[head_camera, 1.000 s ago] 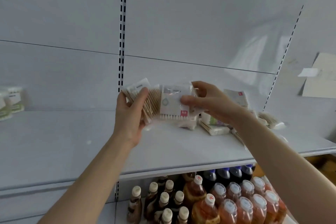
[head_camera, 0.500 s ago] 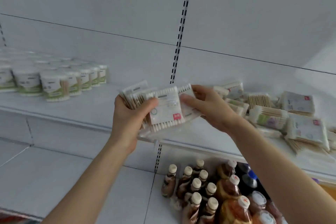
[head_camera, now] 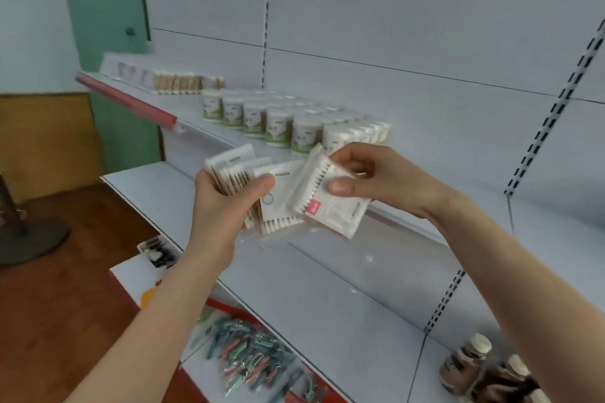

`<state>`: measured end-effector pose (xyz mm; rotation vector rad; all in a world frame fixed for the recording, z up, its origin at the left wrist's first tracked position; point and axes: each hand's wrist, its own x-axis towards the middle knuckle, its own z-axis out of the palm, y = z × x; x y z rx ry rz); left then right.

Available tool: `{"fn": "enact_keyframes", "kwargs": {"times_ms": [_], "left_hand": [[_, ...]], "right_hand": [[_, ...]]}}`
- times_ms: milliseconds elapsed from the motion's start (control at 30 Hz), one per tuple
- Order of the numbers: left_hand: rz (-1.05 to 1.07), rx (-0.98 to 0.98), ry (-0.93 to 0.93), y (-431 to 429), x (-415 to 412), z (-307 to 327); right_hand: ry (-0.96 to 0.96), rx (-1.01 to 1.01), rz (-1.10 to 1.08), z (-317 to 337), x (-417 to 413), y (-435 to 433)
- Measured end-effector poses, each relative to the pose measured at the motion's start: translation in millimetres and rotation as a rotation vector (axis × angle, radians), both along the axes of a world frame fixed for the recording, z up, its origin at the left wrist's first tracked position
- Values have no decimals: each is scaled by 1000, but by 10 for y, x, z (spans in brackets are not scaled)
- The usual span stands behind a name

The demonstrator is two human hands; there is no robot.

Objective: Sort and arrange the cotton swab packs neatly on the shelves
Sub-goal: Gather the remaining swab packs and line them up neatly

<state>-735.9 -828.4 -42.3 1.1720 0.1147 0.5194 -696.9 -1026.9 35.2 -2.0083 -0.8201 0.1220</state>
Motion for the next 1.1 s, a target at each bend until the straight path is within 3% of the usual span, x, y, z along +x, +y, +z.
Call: {"fn": "enact_keyframes", "kwargs": {"times_ms": [100,300,433,567,867,1100], "left_hand": [[54,38,9,643,-50,-33],[154,40,0,2063,-94,-56],[238,71,6,2774,-48,-152],[266,63,8,3316,123,-237],[285,-22,16,4406,971,-282],[201,38,-26,4997,1967,20]], "right_hand": [[-138,-74,31,-29,154,789],[-111,-139,42,-221,465,2310],[-162,-175,244,-296,561,3098],[-168,-210,297,-294,766,3673],[156,295,13,-225,1874,4557],[-35,436,-218,178,2933,4938]]}}
